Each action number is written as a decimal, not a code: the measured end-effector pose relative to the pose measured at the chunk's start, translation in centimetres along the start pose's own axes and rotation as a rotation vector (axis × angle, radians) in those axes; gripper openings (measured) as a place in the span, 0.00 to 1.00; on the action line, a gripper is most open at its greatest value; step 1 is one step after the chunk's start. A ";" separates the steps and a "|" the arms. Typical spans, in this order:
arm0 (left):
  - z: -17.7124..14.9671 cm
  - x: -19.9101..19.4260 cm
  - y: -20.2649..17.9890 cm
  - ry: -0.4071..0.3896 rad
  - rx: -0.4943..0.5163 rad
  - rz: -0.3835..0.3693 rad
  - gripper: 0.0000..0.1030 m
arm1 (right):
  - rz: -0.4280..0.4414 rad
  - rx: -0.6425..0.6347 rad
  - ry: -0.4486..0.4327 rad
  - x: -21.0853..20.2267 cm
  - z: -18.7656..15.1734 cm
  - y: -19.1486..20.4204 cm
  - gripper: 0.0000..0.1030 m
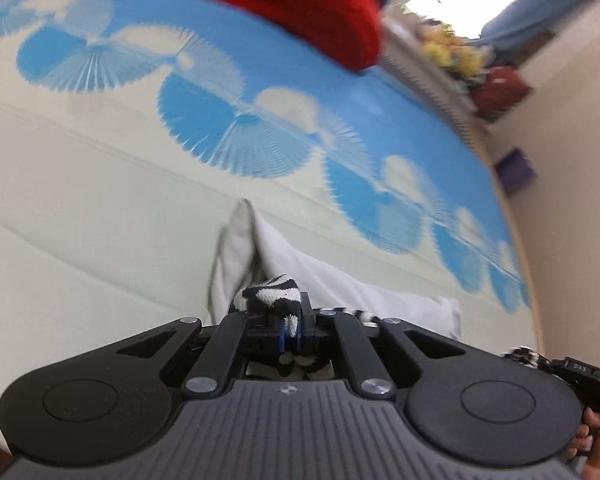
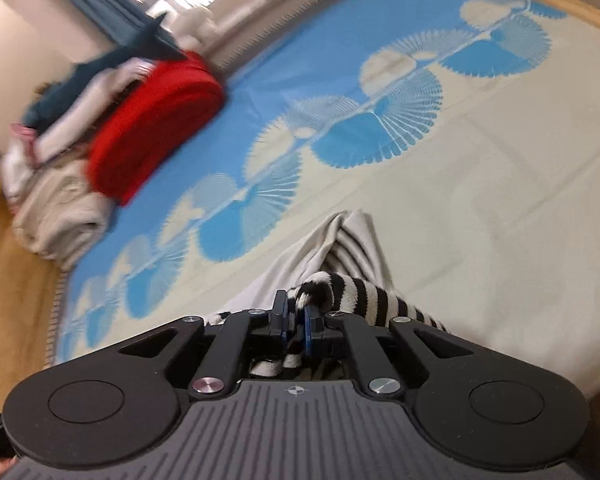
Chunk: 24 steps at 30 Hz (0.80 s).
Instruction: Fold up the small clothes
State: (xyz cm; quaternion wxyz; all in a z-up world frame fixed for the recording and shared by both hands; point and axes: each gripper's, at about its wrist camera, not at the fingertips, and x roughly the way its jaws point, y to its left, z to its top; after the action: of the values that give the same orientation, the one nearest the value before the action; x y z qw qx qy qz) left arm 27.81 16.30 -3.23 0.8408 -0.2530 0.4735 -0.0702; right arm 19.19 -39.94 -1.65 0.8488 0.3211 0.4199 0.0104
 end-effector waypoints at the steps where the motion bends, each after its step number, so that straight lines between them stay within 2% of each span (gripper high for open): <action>1: 0.7 1.3 0.6 0.015 -0.024 0.001 0.11 | -0.008 -0.002 0.003 1.9 0.8 0.1 0.19; 2: 1.3 2.5 1.3 0.024 -0.054 -0.004 0.17 | -0.022 -0.004 0.003 3.7 1.6 0.0 0.24; 5: 0.8 3.7 3.3 0.019 -0.142 -0.051 0.31 | -0.100 -0.024 -0.052 6.1 2.2 -0.4 0.28; 6: 0.8 3.6 3.4 0.035 -0.149 -0.050 0.31 | -0.085 -0.032 -0.078 6.3 1.8 -0.8 0.29; 7: 0.7 3.1 3.1 0.024 -0.121 -0.063 0.35 | -0.058 -0.045 -0.087 6.3 1.1 -1.2 0.31; 8: 0.7 2.5 2.7 -0.001 -0.080 -0.071 0.42 | -0.051 -0.058 -0.061 6.5 0.6 -1.4 0.33; 9: 0.6 1.9 2.3 -0.025 -0.037 -0.072 0.45 | -0.069 -0.069 -0.006 7.0 0.3 -1.1 0.33; 10: 0.4 1.5 1.9 -0.035 0.003 -0.079 0.47 | -0.040 -0.099 -0.008 6.8 0.0 -0.7 0.34; 14: -0.7 2.5 1.4 0.060 0.070 -0.146 0.47 | 0.000 -0.266 0.004 7.2 -0.8 1.9 0.46; 18: -2.1 4.2 0.8 0.145 0.116 -0.048 0.46 | -0.007 -0.190 0.118 9.9 -2.0 0.7 0.46; 19: -2.1 4.5 0.8 0.154 0.115 -0.044 0.42 | -0.014 -0.164 0.138 10.5 -2.1 0.5 0.46; 21: -2.2 4.9 0.8 0.150 0.107 -0.043 0.27 | -0.002 -0.126 0.135 10.8 -2.2 0.4 0.46; 22: -2.1 5.2 0.7 0.146 0.102 -0.041 0.17 | 0.000 -0.114 0.133 11.1 -2.2 0.4 0.46; 23: -2.0 5.4 0.6 0.145 0.098 -0.037 0.12 | -0.008 -0.110 0.133 11.3 -2.1 0.5 0.46; 24: -1.8 5.6 0.6 0.140 0.091 -0.035 0.12 | -0.019 -0.111 0.135 11.7 -2.0 0.5 0.46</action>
State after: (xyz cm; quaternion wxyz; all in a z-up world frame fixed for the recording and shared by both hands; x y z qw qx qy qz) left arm 29.27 14.11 -8.55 0.8148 -0.2174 0.5230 -0.1237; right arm 25.39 -35.13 -10.53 0.8351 0.2679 0.4781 0.0475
